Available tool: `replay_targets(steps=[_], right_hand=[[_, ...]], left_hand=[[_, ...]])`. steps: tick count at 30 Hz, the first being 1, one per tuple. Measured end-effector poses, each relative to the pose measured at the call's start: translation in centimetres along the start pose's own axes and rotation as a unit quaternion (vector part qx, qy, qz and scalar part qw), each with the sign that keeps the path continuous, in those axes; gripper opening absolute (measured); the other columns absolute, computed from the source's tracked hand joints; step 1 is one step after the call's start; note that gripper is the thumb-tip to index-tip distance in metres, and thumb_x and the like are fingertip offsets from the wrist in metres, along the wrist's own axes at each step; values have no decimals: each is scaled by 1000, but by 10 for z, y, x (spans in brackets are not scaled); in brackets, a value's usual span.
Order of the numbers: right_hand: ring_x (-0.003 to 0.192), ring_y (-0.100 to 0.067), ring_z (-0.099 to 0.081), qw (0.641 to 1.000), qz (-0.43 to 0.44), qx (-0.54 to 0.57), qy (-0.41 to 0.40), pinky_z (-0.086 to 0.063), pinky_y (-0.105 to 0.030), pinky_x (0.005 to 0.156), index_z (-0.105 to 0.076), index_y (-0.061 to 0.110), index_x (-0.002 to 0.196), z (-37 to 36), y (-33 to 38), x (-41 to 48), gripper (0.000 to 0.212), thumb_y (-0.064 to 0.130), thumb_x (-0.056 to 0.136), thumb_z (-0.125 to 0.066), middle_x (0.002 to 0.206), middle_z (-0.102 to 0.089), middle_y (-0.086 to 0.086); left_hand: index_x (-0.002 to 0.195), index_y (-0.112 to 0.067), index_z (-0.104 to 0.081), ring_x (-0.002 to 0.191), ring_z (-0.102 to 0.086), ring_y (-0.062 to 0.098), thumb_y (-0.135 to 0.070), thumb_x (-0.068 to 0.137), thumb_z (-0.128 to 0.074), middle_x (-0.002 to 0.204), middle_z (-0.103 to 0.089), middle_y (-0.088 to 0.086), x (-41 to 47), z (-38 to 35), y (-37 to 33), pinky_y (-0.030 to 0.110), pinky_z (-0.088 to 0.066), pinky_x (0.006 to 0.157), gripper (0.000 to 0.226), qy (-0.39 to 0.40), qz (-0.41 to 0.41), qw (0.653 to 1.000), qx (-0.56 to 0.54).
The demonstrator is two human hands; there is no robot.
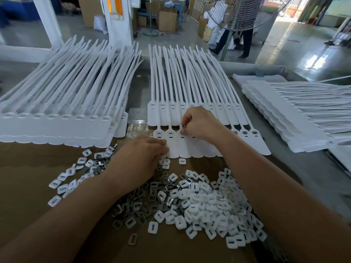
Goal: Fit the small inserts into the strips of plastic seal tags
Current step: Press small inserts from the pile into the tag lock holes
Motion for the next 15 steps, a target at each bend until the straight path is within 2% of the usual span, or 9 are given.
replay_targets(steps=[3,7,10,13,15], right_hand=[[71,-4,-46,1000,10,-14,3,-38,-23,65,-50,25,69,-1,0,-2,25,12,82,-67,74,-49,12],[85,-8,-49,999,35,-28,9,-39,-23,73,-59,19,87,3,4,-7,10,9,87,-60,77,-48,13],[88,-8,-50,998,41,-35,27,-38,-21,75,-66,15,96,9,6,-13,14,7,88,-57,84,-52,10],[86,-5,-52,997,62,-39,39,-37,-14,66,-62,21,89,18,8,-22,8,14,85,-64,89,-57,11],[79,1,-53,994,72,-53,58,-35,-10,62,-59,25,82,22,6,-33,12,19,81,-68,85,-57,16]], left_hand=[[117,-26,-61,120,-44,11,-24,92,-46,129,-53,-10,0,1,-1,16,-24,95,29,-2,0,1000,-2],[118,-26,-60,121,-44,11,-23,92,-47,130,-53,-9,-1,1,-2,20,-27,100,30,2,-3,1000,-2],[118,-26,-60,121,-45,11,-23,92,-48,129,-53,-9,0,1,-2,21,-28,100,29,1,-3,1000,-2],[117,-25,-62,120,-46,12,-23,91,-49,128,-54,-9,0,1,-2,18,-26,98,28,2,-4,1000,-1],[116,-25,-62,120,-46,11,-23,91,-49,128,-55,-9,1,1,-2,15,-23,96,28,-2,-4,1000,-3]])
Point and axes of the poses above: each hand's wrist, its own x-axis towards the middle knuckle, its own z-axis out of the back of the hand, y = z × x, the point moved 6 cm from there along x, towards the middle knuckle
